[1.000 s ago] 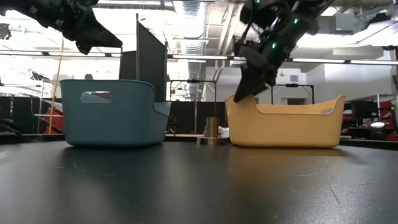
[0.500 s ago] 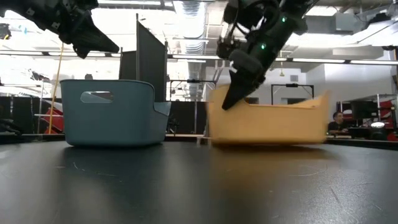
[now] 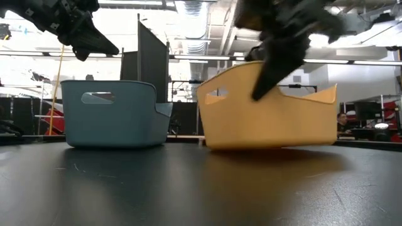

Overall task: Sort batteries
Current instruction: Move the yellow and blue bins to the center

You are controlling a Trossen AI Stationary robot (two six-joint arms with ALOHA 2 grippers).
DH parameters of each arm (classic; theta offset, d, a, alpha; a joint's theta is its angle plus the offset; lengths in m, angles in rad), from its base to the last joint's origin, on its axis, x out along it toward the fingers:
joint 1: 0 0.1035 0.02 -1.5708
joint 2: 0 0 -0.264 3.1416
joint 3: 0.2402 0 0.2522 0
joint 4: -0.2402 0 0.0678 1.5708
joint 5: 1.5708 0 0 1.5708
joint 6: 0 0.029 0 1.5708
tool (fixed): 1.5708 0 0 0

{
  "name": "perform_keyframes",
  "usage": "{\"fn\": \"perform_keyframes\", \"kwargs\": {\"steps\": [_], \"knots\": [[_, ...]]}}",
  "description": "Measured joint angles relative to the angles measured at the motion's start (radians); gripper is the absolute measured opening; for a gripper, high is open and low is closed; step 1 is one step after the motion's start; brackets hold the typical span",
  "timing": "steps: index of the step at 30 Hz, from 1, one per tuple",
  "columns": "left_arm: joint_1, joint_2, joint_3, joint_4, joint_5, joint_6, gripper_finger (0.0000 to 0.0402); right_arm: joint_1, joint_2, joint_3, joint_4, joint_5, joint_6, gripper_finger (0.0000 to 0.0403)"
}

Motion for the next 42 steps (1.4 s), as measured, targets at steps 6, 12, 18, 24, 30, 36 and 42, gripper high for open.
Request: {"fn": "perform_keyframes", "kwargs": {"steps": [6,12,18,24,30,36,42], "knots": [[0.0,0.0,0.0,0.0,0.043,-0.024,0.0,0.092,0.0,0.001,-0.113,-0.051,-0.025,0.0035],[0.0,0.0,0.0,-0.005,0.07,-0.027,0.0,0.13,0.0,0.0,-0.138,-0.044,0.037,0.0092],[0.0,0.0,0.0,-0.007,0.071,-0.037,0.0012,0.128,0.0,0.0,-0.126,-0.038,0.133,0.0186],[0.0,0.0,0.0,-0.007,0.071,-0.039,0.0015,0.112,0.0,0.031,-0.049,-0.031,0.234,0.0247],[0.0,0.0,0.0,-0.007,0.071,-0.043,0.0015,0.082,0.007,0.076,-0.042,0.027,0.296,0.0255],[-0.001,0.007,0.0,-0.013,0.09,-0.058,0.0016,0.051,0.084,0.08,-0.054,0.031,0.312,0.0243],[-0.018,0.096,0.0,-0.057,0.151,-0.03,0.0017,0.058,0.122,0.08,-0.053,0.028,0.275,0.0173]]}}
